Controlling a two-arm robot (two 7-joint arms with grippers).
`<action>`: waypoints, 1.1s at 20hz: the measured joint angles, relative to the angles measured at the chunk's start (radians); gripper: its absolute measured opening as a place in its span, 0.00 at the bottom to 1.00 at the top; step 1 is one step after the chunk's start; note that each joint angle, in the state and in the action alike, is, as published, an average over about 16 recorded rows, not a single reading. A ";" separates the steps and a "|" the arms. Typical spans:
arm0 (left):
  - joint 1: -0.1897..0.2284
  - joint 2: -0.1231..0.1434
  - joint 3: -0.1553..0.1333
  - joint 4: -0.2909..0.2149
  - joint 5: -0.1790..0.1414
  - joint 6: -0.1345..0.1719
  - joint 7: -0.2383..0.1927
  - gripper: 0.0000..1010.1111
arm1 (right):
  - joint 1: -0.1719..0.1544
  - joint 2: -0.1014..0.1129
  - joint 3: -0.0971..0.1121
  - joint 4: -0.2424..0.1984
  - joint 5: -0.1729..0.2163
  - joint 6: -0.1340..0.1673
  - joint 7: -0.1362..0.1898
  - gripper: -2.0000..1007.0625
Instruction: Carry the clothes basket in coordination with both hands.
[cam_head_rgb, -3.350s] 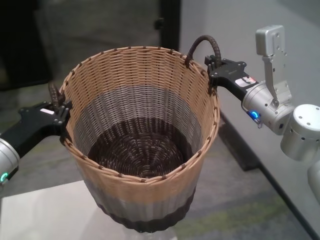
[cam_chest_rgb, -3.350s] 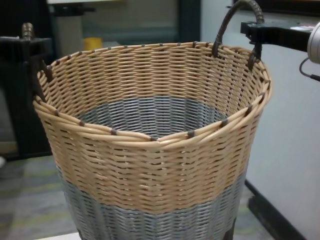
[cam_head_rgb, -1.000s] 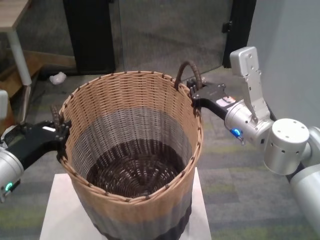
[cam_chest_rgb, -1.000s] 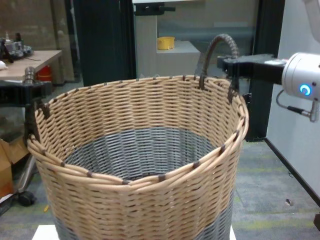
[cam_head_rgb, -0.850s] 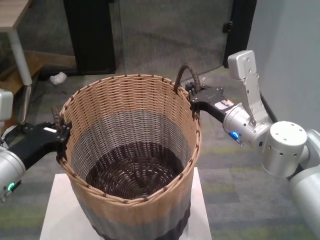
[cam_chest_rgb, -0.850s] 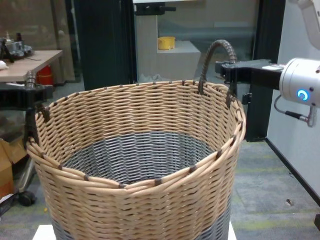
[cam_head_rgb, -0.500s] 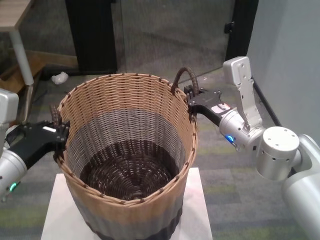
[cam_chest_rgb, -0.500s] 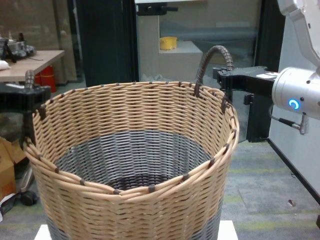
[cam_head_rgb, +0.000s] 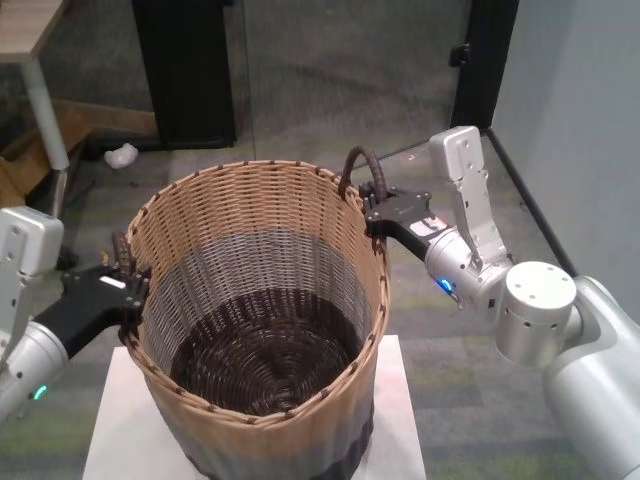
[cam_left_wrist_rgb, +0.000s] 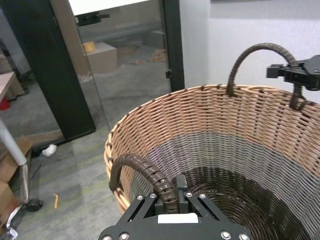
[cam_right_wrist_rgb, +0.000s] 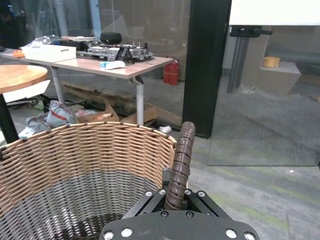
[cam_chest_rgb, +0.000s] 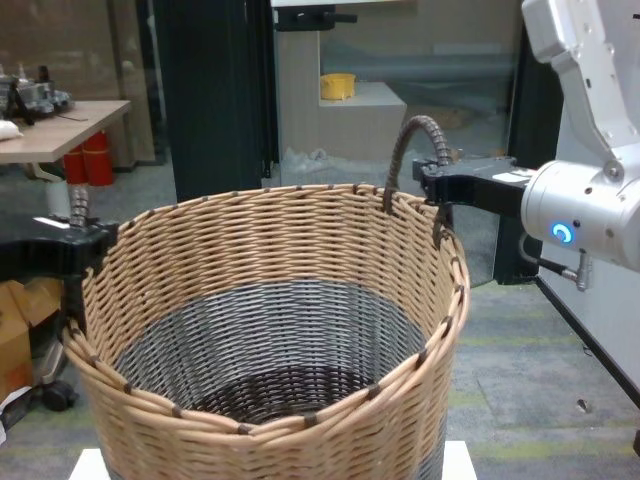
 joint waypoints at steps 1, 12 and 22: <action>-0.002 -0.003 0.001 0.007 0.004 -0.002 -0.004 0.17 | 0.002 -0.003 -0.001 0.008 -0.003 -0.002 0.000 0.05; -0.010 -0.024 0.000 0.040 0.012 0.003 -0.022 0.17 | 0.012 -0.017 -0.006 0.044 -0.021 -0.008 0.006 0.04; -0.010 -0.022 0.000 0.039 0.011 0.004 -0.024 0.17 | 0.012 -0.016 -0.006 0.041 -0.020 -0.007 0.007 0.04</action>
